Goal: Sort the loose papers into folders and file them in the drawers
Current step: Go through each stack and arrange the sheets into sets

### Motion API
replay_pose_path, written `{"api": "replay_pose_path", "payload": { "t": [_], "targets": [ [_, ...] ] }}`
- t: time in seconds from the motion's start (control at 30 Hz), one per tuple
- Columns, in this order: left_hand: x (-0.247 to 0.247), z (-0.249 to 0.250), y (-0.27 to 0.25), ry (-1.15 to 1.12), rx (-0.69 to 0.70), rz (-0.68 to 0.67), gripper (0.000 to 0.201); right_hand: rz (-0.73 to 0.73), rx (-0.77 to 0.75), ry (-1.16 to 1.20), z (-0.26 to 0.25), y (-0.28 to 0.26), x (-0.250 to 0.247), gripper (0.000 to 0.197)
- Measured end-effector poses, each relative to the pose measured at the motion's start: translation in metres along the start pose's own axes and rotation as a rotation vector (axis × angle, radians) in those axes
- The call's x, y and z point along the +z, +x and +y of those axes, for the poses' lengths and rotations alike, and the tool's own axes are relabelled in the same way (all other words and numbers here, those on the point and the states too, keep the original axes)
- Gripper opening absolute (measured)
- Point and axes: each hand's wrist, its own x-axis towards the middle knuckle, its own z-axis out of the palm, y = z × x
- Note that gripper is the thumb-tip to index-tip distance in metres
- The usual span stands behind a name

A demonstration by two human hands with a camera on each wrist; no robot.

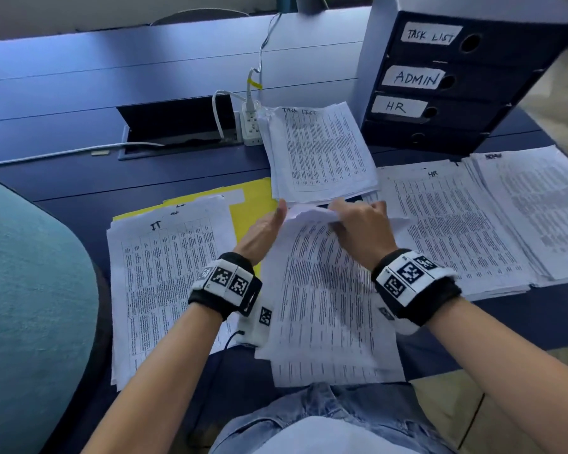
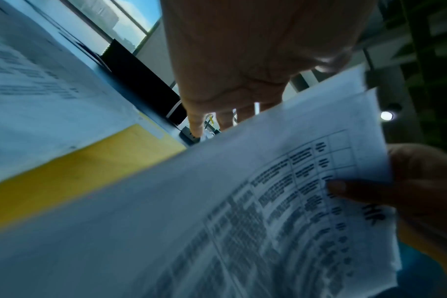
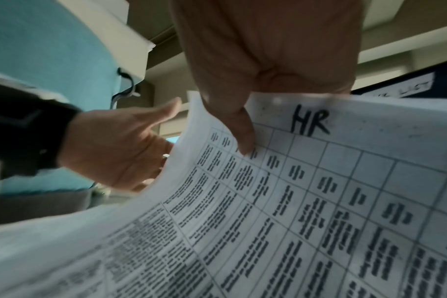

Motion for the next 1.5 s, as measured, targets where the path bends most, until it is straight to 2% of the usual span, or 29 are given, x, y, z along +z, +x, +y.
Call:
{"api": "replay_pose_path", "payload": {
  "t": [0.07, 0.1, 0.17, 0.2, 0.27, 0.37, 0.43, 0.5, 0.53, 0.57, 0.63, 0.7, 0.77, 0.9, 1.07, 1.17, 1.27, 1.37, 1.5],
  "targets": [
    [0.001, 0.008, -0.002, -0.152, 0.032, 0.049, 0.114, 0.061, 0.059, 0.043, 0.006, 0.01, -0.016, 0.01],
    [0.002, 0.014, -0.004, -0.129, 0.057, 0.077, 0.103, 0.086, 0.08, 0.078, 0.007, 0.015, -0.024, 0.011],
    [0.006, 0.025, -0.005, -0.042, 0.085, 0.136, 0.045, 0.118, 0.116, 0.164, 0.009, 0.022, -0.039, 0.012],
    [0.009, 0.031, -0.004, 0.007, 0.088, 0.203, 0.024, 0.145, 0.142, 0.221, 0.011, 0.024, -0.045, 0.017],
    [0.012, 0.04, 0.0, 0.022, 0.091, 0.335, 0.006, 0.269, 0.236, 0.332, 0.016, 0.023, -0.053, 0.034],
    [0.02, 0.056, 0.007, -0.219, 0.103, 0.394, 0.014, 0.501, 0.49, 0.396, 0.039, 0.014, -0.06, 0.066],
    [0.028, 0.068, 0.013, -0.37, 0.119, 0.388, 0.007, 0.491, 0.675, 0.624, 0.064, 0.005, -0.064, 0.075],
    [0.041, 0.081, 0.021, -0.47, 0.107, 0.363, 0.007, 0.392, 0.704, 1.038, 0.094, -0.005, -0.064, 0.055],
    [0.05, 0.087, 0.026, -0.496, 0.092, 0.337, 0.005, 0.324, 0.695, 1.154, 0.108, -0.01, -0.064, 0.044],
    [0.06, 0.093, 0.031, -0.511, 0.079, 0.31, 0.005, 0.269, 0.675, 1.141, 0.122, -0.015, -0.065, 0.037],
    [0.083, 0.103, 0.044, -0.503, 0.051, 0.249, 0.008, 0.248, 0.668, 0.958, 0.149, -0.019, -0.067, 0.029],
    [0.107, 0.109, 0.061, -0.433, -0.021, 0.238, 0.028, 0.263, 0.723, 0.803, 0.174, -0.021, -0.071, 0.026],
    [0.131, 0.111, 0.075, -0.303, -0.105, 0.245, 0.042, 0.249, 0.784, 0.688, 0.202, -0.024, -0.072, 0.029],
    [0.173, 0.11, 0.09, -0.037, -0.168, 0.241, 0.051, 0.143, 0.814, 0.575, 0.238, -0.027, -0.066, 0.04],
    [0.203, 0.099, 0.096, 0.062, -0.271, 0.288, 0.054, -0.033, 0.745, 0.483, 0.256, -0.026, -0.056, 0.055],
    [0.209, 0.092, 0.096, 0.091, -0.281, 0.302, 0.051, -0.143, 0.675, 0.406, 0.259, -0.025, -0.046, 0.067],
    [0.208, 0.087, 0.094, 0.148, -0.279, 0.283, 0.053, -0.268, 0.7, 0.248, 0.261, -0.025, -0.04, 0.076],
    [0.191, 0.079, 0.088, 0.207, -0.238, 0.322, 0.049, -0.212, 0.742, 0.149, 0.254, -0.025, -0.04, 0.081],
    [0.141, 0.061, 0.071, 0.297, -0.282, 0.479, 0.045, -0.115, 0.544, 0.113, 0.22, -0.019, -0.034, 0.063]
  ]
}}
